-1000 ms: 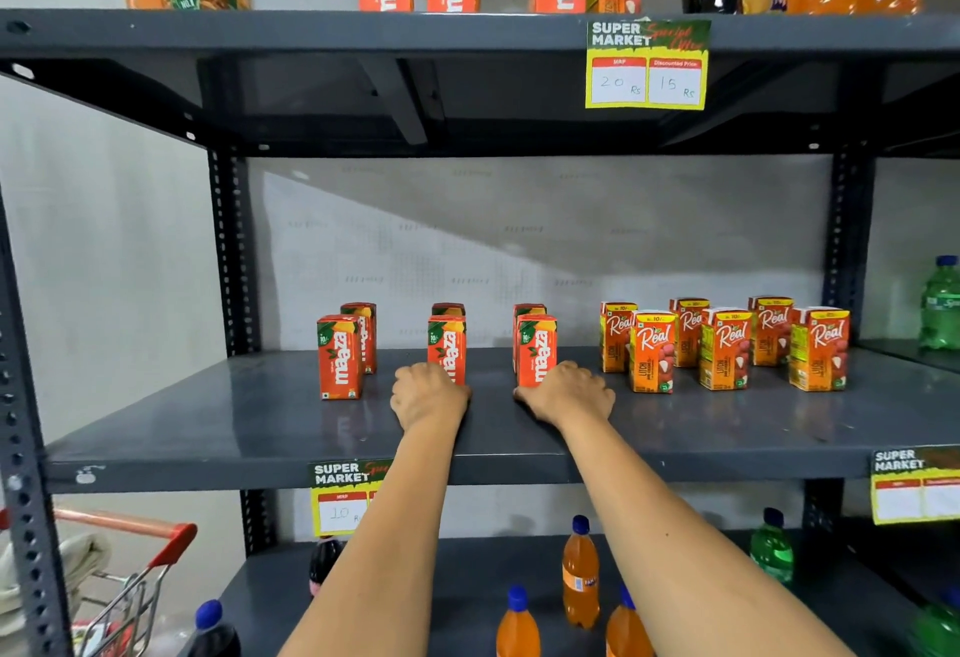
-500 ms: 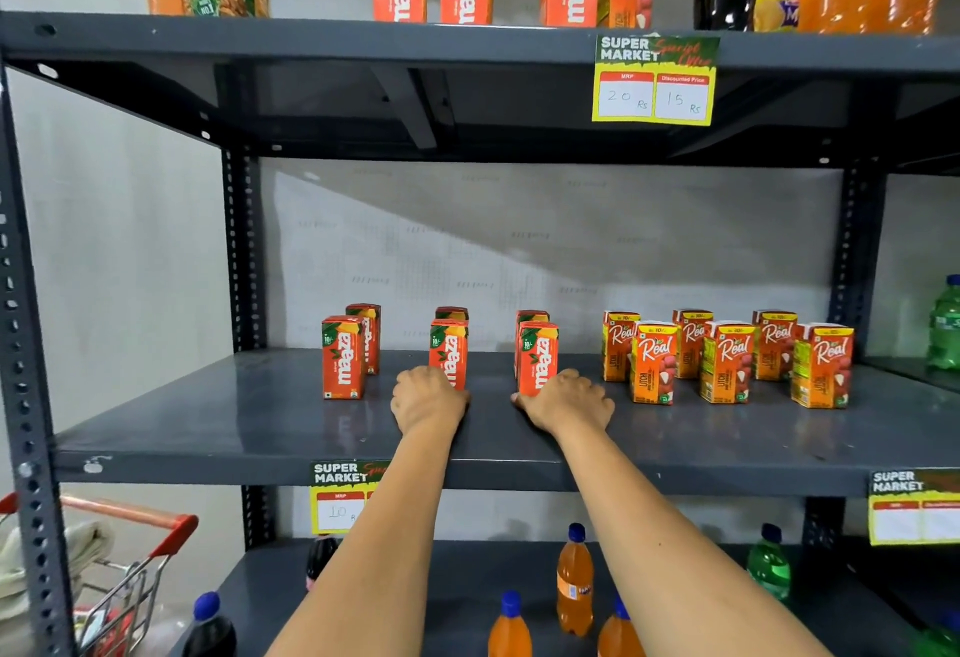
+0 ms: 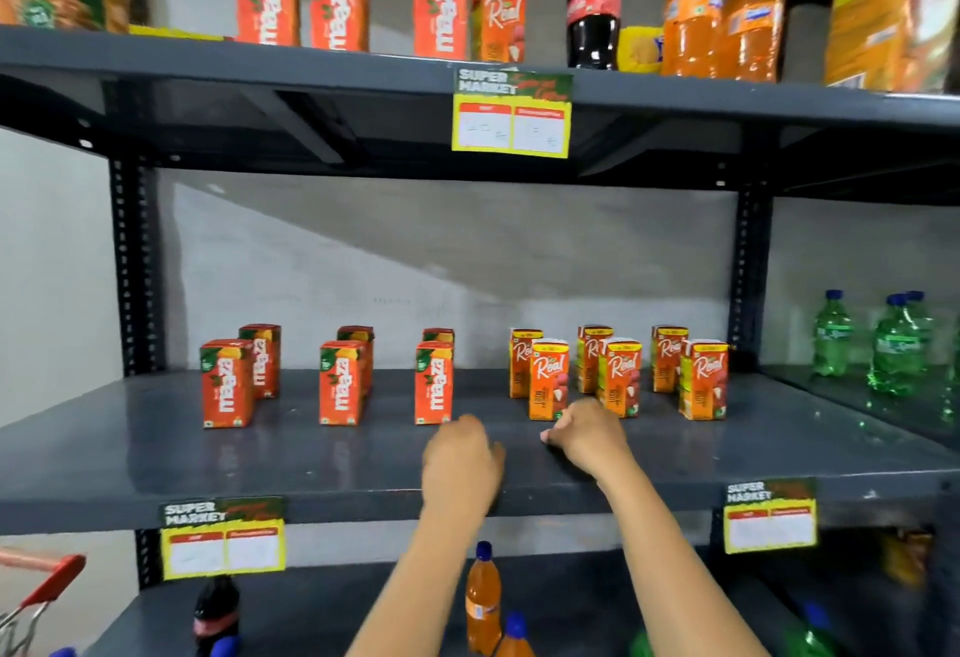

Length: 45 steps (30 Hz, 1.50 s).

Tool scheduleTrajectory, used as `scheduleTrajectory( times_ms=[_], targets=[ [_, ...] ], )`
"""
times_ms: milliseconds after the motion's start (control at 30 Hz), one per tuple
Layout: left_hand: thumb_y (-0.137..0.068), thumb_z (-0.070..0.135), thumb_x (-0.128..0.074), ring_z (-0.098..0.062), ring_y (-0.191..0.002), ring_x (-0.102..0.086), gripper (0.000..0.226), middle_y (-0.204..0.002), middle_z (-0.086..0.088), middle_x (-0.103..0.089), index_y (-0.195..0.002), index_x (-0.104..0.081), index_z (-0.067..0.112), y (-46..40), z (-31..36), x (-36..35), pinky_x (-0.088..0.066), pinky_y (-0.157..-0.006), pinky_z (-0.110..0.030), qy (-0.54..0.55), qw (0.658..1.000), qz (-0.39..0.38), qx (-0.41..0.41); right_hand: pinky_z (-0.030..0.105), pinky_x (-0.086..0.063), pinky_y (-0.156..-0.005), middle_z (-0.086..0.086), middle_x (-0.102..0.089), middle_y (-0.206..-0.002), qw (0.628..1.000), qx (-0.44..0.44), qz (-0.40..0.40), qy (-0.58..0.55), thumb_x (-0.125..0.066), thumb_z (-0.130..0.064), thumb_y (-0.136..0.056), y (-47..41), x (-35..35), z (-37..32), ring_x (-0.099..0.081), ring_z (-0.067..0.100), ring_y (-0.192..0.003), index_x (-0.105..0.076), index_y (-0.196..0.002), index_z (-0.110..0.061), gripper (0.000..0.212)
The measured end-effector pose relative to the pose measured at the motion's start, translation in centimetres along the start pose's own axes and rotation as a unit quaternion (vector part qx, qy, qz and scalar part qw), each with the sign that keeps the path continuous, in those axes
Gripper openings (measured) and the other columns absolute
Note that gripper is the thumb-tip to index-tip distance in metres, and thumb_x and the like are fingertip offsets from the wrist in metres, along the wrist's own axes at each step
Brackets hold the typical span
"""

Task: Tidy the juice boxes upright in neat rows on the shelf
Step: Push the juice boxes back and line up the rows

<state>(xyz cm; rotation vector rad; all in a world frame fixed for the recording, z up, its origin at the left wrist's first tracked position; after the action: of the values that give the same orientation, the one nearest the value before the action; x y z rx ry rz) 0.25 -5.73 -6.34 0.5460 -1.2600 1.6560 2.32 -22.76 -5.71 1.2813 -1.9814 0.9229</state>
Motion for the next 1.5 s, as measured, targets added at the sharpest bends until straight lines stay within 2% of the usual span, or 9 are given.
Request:
scheduleTrajectory(
  times_ms=[67, 133, 200, 267, 333, 400, 633, 900, 1500],
  targets=[
    [-0.09, 0.033, -0.055, -0.029, -0.101, -0.06, 0.034, -0.11, -0.015, -0.063, -0.107, -0.054, 0.004, -0.4, 3.6, -1.9, -0.05, -0.082, -0.036, 0.01, 1.0, -0.016, -0.009, 0.028, -0.045, -0.071, 0.012, -0.071, -0.101, 0.998, -0.033, 0.053, -0.023, -0.069, -0.033, -0.082, -0.8, 2.4, 2.9, -0.065, 0.029, -0.099, -0.07, -0.092, -0.007, 0.027],
    [-0.085, 0.042, -0.061, -0.03, -0.108, -0.058, 0.049, -0.116, -0.015, -0.061, -0.114, -0.05, 0.004, -1.5, 5.9, -3.5, -0.048, -0.089, -0.038, 0.034, 0.999, -0.033, 0.022, 0.034, -0.048, -0.084, 0.018, -0.065, -0.119, 0.989, -0.078, 0.107, -0.06, -0.072, -0.034, -0.079, -1.7, 4.4, 5.5, -0.06, 0.034, -0.111, -0.06, -0.114, -0.002, 0.049],
    [-0.077, 0.051, -0.068, -0.03, -0.113, -0.055, 0.069, -0.121, -0.014, -0.058, -0.121, -0.044, 0.004, -2.8, 7.0, -4.6, -0.045, -0.093, -0.039, 0.049, 0.996, -0.041, 0.068, 0.039, -0.044, -0.095, 0.024, -0.052, -0.132, 0.985, -0.106, 0.111, -0.079, -0.076, -0.041, -0.074, -2.8, 5.0, 7.0, -0.05, 0.038, -0.122, -0.039, -0.131, 0.003, 0.081],
    [-0.069, 0.054, -0.074, -0.03, -0.115, -0.055, 0.08, -0.123, -0.014, -0.057, -0.122, -0.04, 0.005, -4.0, 7.4, -5.4, -0.045, -0.095, -0.038, 0.061, 0.991, -0.039, 0.111, 0.041, -0.042, -0.101, 0.025, -0.045, -0.138, 0.99, -0.107, 0.089, -0.025, -0.074, -0.051, -0.071, -3.9, 4.9, 7.5, -0.044, 0.038, -0.127, -0.03, -0.136, 0.005, 0.096],
    [-0.067, 0.053, -0.077, -0.029, -0.114, -0.055, 0.08, -0.122, -0.013, -0.057, -0.12, -0.041, 0.005, -5.1, 7.5, -5.9, -0.045, -0.094, -0.038, 0.063, 0.989, -0.03, 0.13, 0.04, -0.042, -0.1, 0.022, -0.05, -0.134, 0.992, -0.079, 0.082, 0.053, -0.067, -0.059, -0.073, -4.6, 4.7, 7.2, -0.047, 0.036, -0.124, -0.043, -0.133, 0.001, 0.088],
    [-0.068, 0.051, -0.076, -0.029, -0.113, -0.057, 0.077, -0.121, -0.013, -0.059, -0.12, -0.042, 0.005, -5.9, 7.4, -6.3, -0.046, -0.093, -0.037, 0.06, 0.989, -0.022, 0.134, 0.039, -0.042, -0.099, 0.021, -0.053, -0.131, 0.991, -0.062, 0.079, 0.086, -0.064, -0.061, -0.075, -5.0, 4.4, 6.9, -0.049, 0.036, -0.121, -0.051, -0.129, -0.003, 0.079],
    [-0.078, 0.042, -0.07, -0.027, -0.108, -0.06, 0.059, -0.117, -0.012, -0.062, -0.117, -0.051, 0.002, -6.1, 6.5, -5.8, -0.05, -0.085, -0.035, 0.056, 0.986, 0.004, 0.158, 0.04, -0.04, -0.101, 0.019, -0.05, -0.136, 0.991, -0.058, 0.078, 0.088, -0.061, -0.057, -0.079, -5.5, 4.0, 7.3, -0.046, 0.036, -0.124, -0.046, -0.132, -0.001, 0.078],
    [-0.075, 0.045, -0.072, -0.027, -0.108, -0.058, 0.063, -0.116, -0.012, -0.061, -0.118, -0.05, 0.004, -6.0, 6.3, -5.7, -0.049, -0.086, -0.034, 0.017, 0.985, 0.016, 0.173, 0.037, -0.041, -0.098, 0.017, -0.053, -0.132, 0.991, -0.043, 0.083, 0.101, -0.06, -0.055, -0.081, -5.7, 3.9, 7.3, -0.049, 0.033, -0.121, -0.05, -0.129, -0.003, 0.072],
    [-0.076, 0.045, -0.07, -0.026, -0.103, -0.06, 0.057, -0.113, -0.01, -0.063, -0.116, -0.055, 0.008, -6.3, 6.4, -6.1, -0.052, -0.083, -0.035, 0.009, 0.987, 0.004, 0.16, 0.038, -0.041, -0.099, 0.018, -0.047, -0.136, 0.988, -0.077, 0.085, 0.1, -0.061, -0.05, -0.082, -5.3, 3.8, 7.4, -0.045, 0.034, -0.124, -0.04, -0.134, 0.0, 0.075]
  ],
)
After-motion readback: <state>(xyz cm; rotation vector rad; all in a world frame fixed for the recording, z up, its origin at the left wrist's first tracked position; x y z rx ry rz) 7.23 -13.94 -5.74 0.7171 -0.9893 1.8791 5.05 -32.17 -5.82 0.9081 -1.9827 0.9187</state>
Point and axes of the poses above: each hand's wrist, its own y-axis away from the middle knuckle, its own x-axis out of the back of the hand, z = x × y, the point moved 7 cm from there along -y, towards the middle knuckle
